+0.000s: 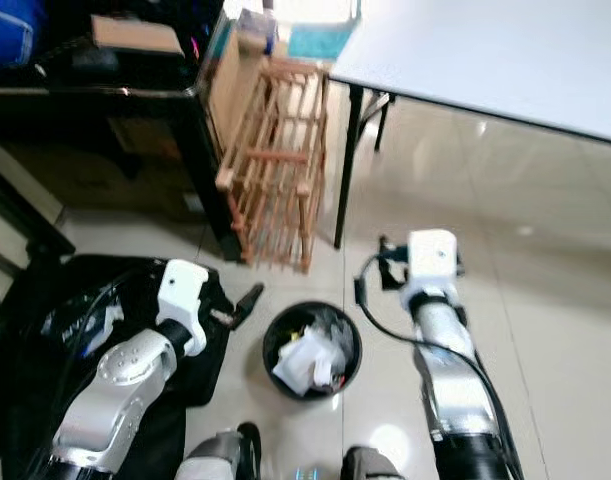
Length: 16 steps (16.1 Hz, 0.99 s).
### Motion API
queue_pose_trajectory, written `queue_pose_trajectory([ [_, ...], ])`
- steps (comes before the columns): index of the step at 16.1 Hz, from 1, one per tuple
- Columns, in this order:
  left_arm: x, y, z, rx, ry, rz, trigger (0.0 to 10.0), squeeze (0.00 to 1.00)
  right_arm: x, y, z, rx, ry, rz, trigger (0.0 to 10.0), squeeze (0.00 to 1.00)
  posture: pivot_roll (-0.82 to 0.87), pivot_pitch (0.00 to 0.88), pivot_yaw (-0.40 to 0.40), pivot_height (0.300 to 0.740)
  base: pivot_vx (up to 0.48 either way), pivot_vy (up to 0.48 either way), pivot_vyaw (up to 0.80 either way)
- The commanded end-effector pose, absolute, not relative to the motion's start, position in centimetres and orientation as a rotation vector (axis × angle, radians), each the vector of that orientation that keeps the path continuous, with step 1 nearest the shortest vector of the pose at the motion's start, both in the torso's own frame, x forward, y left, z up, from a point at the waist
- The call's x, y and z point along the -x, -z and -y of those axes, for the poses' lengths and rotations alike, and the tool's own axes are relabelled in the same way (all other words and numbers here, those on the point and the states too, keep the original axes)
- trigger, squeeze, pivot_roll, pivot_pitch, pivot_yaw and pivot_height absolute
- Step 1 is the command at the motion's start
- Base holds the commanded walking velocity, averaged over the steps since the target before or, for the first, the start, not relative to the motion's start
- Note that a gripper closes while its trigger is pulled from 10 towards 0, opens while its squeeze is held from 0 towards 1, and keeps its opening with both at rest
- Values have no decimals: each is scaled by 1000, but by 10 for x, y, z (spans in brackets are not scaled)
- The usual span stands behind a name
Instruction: Picking trash to rubbish bin
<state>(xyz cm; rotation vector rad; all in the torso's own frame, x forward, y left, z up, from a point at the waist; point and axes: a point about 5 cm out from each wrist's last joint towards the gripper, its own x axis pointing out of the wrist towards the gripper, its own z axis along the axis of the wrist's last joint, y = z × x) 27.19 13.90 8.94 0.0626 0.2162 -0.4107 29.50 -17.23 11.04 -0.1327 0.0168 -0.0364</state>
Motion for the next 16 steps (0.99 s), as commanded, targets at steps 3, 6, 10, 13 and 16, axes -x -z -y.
queue_pose_trajectory([
  [3,-273,-84,-138,-53,418,-212,10000,0,-279,-109,183,138,70,-57,10000,1000,29,103,13,740,0,0,0],
  [6,-279,-85,-133,-38,432,-191,10000,0,-272,-108,181,148,56,-84,10000,592,16,91,13,740,0,-90,0],
  [10,-279,-84,-131,-37,444,-190,10000,0,-272,-119,176,128,47,-80,10000,0,19,93,25,740,0,-448,0],
  [13,-278,-82,-133,-43,455,-194,10000,0,-270,-117,175,120,51,-93,10000,0,21,98,35,740,0,-480,0],
  [16,-279,-81,-134,-47,454,-198,10000,0,-269,-116,173,116,49,-105,10000,0,21,98,35,740,0,-480,0],
])
